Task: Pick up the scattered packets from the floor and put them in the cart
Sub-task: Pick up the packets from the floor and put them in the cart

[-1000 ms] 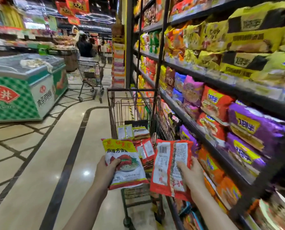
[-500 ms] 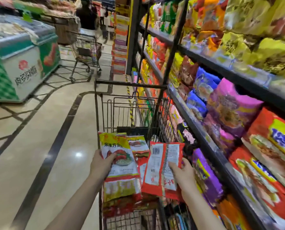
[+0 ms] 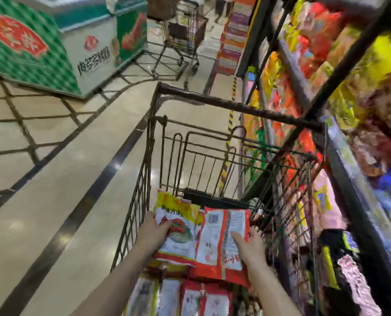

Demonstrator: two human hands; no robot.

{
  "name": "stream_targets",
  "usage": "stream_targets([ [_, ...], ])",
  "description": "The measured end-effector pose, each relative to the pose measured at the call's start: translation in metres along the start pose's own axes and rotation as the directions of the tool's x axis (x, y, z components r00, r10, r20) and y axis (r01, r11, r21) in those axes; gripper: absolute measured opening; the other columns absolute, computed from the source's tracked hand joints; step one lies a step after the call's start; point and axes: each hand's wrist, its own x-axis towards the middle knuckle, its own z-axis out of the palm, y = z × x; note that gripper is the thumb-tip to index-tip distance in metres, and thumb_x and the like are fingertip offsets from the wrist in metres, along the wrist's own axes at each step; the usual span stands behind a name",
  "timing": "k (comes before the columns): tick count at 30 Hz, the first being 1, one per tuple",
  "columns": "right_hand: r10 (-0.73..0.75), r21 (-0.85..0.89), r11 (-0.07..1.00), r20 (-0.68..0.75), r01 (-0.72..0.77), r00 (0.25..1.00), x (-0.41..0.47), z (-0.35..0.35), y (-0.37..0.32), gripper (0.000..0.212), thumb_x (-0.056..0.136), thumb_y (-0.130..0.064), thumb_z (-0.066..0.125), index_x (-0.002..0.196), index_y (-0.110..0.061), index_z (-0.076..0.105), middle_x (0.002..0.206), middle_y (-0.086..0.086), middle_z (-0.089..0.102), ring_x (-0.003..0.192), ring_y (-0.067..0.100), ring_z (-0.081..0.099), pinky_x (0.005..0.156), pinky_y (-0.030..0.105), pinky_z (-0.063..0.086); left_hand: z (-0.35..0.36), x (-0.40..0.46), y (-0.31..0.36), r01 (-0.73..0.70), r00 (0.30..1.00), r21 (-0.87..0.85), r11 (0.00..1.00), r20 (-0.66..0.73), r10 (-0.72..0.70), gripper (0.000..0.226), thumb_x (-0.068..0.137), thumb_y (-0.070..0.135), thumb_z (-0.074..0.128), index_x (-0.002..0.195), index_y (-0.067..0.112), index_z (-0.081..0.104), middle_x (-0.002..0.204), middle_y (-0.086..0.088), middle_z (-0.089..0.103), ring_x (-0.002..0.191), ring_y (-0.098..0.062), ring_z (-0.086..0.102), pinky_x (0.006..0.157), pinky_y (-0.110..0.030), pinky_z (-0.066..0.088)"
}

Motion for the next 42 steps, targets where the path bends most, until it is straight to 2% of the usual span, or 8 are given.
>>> stream_targets([
  [8,0.147,-0.091,0.986,0.037,-0.143,0.988,0.067,0.025,0.039,0.045,0.088,-0.027,0.063,0.128,-0.009,0.052,0.118,0.012,0.064,0.106,0.031,0.062,0.094,0.046,0.049,0.014,0.06,-0.03,-0.08,0.993,0.304,0.949,-0.053,0.101,0.031,0.091,0.016,0.056,0.119,0.007,0.046,0.099,-0.012,0.062,0.097,-0.033,0.06,0.068,-0.029,0.041],
  [11,0.169,-0.126,0.978,-0.008,-0.169,0.986,0.071,0.025,0.048,0.044,0.092,-0.026,0.057,0.131,-0.007,0.05,0.125,0.013,0.06,0.113,0.031,0.057,0.096,0.039,0.046,0.019,0.064,-0.043,-0.114,0.993,0.281,0.953,-0.007,0.121,0.064,0.081,0.04,0.067,0.129,0.008,0.04,0.087,-0.006,0.058,0.08,-0.02,0.059,0.061,-0.025,0.042],
  [14,0.196,-0.193,0.965,0.073,-0.179,0.978,0.071,0.028,0.055,0.05,0.096,-0.034,0.048,0.14,-0.01,0.041,0.137,0.011,0.051,0.125,0.032,0.049,0.105,0.043,0.04,0.022,0.071,-0.054,-0.105,0.994,0.34,0.934,0.042,0.097,0.101,0.067,0.067,0.066,0.142,0.013,0.025,0.116,-0.013,0.057,0.105,-0.029,0.056,0.088,-0.04,0.05],
  [24,0.13,-0.323,0.941,0.06,-0.104,0.99,0.068,0.026,0.045,0.052,0.095,-0.035,0.048,0.141,-0.013,0.037,0.133,0.011,0.055,0.119,0.032,0.054,0.102,0.04,0.042,0.022,0.062,-0.043,-0.094,0.99,0.482,0.871,-0.047,0.133,0.085,0.083,0.043,0.064,0.145,0.005,0.021,0.138,-0.022,0.039,0.127,-0.035,0.039,0.102,-0.042,0.04],
  [29,-0.077,-0.426,0.9,0.055,0.094,0.995,0.027,0.01,0.01,0.04,0.093,-0.024,0.053,0.131,-0.011,0.046,0.13,0.01,0.055,0.116,0.027,0.054,0.095,0.035,0.044,0.01,0.025,-0.029,-0.222,0.959,0.608,0.762,-0.006,0.284,0.069,0.088,0.025,0.059,0.144,0.003,0.024,0.135,-0.019,0.041,0.124,-0.033,0.042,0.098,-0.039,0.038],
  [33,-0.223,-0.58,0.74,0.266,0.34,0.938,-0.028,0.001,-0.027,0.038,0.094,-0.023,0.05,0.132,-0.016,0.048,0.13,0.003,0.056,0.118,0.021,0.054,0.09,0.029,0.043,-0.017,-0.024,-0.007,-0.39,0.885,0.747,0.539,0.141,0.444,0.051,0.084,0.024,0.063,0.13,0.007,0.049,0.112,-0.013,0.062,0.104,-0.031,0.06,0.078,-0.038,0.05],
  [36,-0.3,-0.709,0.485,0.415,0.512,0.859,-0.081,0.004,-0.058,0.042,0.094,-0.026,0.047,0.136,-0.021,0.043,0.132,0.002,0.055,0.121,0.022,0.051,0.092,0.033,0.045,-0.053,-0.069,-0.004,-0.443,0.786,0.848,0.291,0.211,0.582,0.05,0.04,0.027,0.091,0.083,0.013,0.069,0.065,-0.004,0.064,0.056,-0.026,0.064,0.042,-0.031,0.047],
  [42,-0.414,-0.7,0.046,0.636,0.713,0.651,-0.222,0.049,-0.103,0.039,0.096,-0.021,0.044,0.134,-0.016,0.04,0.133,0.006,0.051,0.124,0.025,0.047,0.092,0.036,0.042,-0.166,-0.18,-0.029,-0.237,0.778,0.96,0.149,0.095,0.622,0.05,0.037,0.031,0.09,0.079,0.014,0.069,0.065,-0.006,0.062,0.057,-0.027,0.062,0.05,-0.034,0.049],
])
